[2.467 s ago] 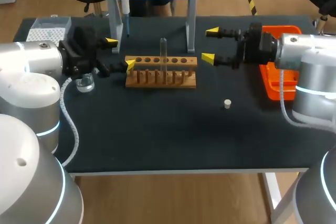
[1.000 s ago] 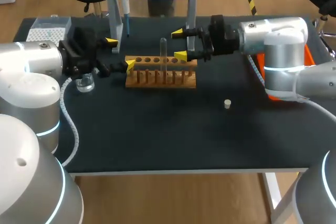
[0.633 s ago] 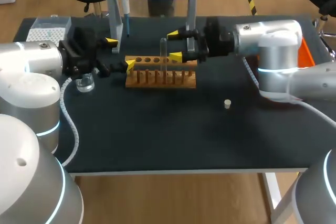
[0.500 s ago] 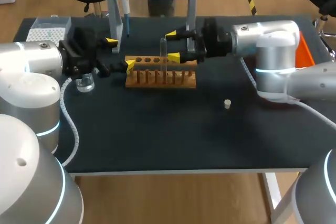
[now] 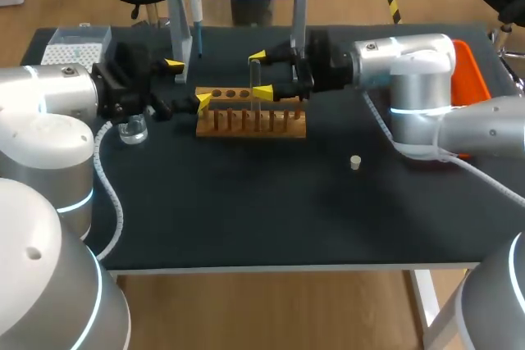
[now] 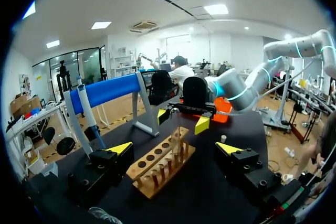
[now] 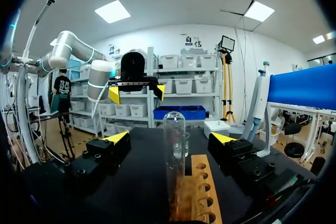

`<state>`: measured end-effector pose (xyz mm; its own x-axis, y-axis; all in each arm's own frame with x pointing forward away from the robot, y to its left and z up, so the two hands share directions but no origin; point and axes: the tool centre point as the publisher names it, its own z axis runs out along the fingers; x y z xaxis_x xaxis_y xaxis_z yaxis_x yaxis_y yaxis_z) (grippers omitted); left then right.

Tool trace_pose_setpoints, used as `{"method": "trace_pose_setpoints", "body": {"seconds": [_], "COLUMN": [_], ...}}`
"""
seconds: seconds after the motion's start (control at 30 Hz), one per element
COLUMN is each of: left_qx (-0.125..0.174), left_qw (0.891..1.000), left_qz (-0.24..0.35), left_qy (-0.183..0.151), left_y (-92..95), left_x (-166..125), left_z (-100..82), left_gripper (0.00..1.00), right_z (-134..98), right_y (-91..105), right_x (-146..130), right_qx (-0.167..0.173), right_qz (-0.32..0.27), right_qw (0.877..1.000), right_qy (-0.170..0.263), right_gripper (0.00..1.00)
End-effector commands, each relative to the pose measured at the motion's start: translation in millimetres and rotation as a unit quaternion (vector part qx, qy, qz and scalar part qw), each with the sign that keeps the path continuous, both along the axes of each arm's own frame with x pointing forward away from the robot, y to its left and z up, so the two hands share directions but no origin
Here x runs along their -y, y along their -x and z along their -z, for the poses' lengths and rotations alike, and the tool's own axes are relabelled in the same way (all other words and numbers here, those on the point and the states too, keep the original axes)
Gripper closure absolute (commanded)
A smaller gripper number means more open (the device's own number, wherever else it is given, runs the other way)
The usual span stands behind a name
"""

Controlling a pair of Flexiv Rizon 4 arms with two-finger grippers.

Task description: Invert the test tube, pick up the pipette, mount the tip to pipette, aspirate from beaker and dispense into the tube, eject the tip, return the pipette, and cap with the stopper.

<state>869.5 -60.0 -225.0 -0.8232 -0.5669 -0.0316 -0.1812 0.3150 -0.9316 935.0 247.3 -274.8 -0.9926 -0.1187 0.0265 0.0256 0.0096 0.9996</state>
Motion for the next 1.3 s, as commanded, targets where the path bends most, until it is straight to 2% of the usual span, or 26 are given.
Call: {"method": "trace_pose_setpoints", "body": {"seconds": [0.03,0.3,0.73,0.9,1.03,1.1,1.23,1.27,1.3], "left_qx": [0.004,0.004,0.004,0.004,0.004,0.004,0.004,0.004,0.004], "left_qw": [1.0,1.0,1.0,1.0,1.0,1.0,1.0,1.0,1.0], "left_qz": [-0.001,-0.001,-0.001,-0.001,-0.001,-0.001,-0.001,-0.001,-0.001], "left_qy": [0.003,0.003,0.003,0.003,0.003,0.003,0.003,0.003,0.003], "left_y": [1.3,1.3,1.3,1.3,1.3,1.3,1.3,1.3,1.3], "left_x": [-0.9,-0.9,-0.9,-0.9,-0.9,-0.9,-0.9,-0.9,-0.9], "left_z": [2.5,2.5,2.5,2.5,2.5,2.5,2.5,2.5,2.5], "left_gripper": [0.0,0.0,0.0,0.0,0.0,0.0,0.0,0.0,0.0], "right_z": [4.2,7.1,5.9,5.8,5.9,5.8,5.9,5.9,5.8], "right_y": [-7.1,-7.2,-6.9,-4.8,-4.2,-4.2,-4.4,-4.4,-4.4], "right_x": [-2.9,-7.4,-11.0,-11.5,-11.6,-11.4,-11.0,-11.0,-10.9], "right_qx": [-0.001,0.0,-0.003,0.004,0.007,0.008,0.009,0.009,0.009], "right_qz": [-0.011,-0.015,-0.008,-0.007,-0.007,-0.006,-0.004,-0.004,-0.004], "right_qw": [1.0,1.0,1.0,1.0,1.0,1.0,1.0,1.0,1.0], "right_qy": [-0.002,0.002,0.001,0.004,0.005,0.005,0.008,0.008,0.008], "right_gripper": [0.0,0.0,0.38,0.5,0.55,0.64,0.76,0.85,0.98]}}
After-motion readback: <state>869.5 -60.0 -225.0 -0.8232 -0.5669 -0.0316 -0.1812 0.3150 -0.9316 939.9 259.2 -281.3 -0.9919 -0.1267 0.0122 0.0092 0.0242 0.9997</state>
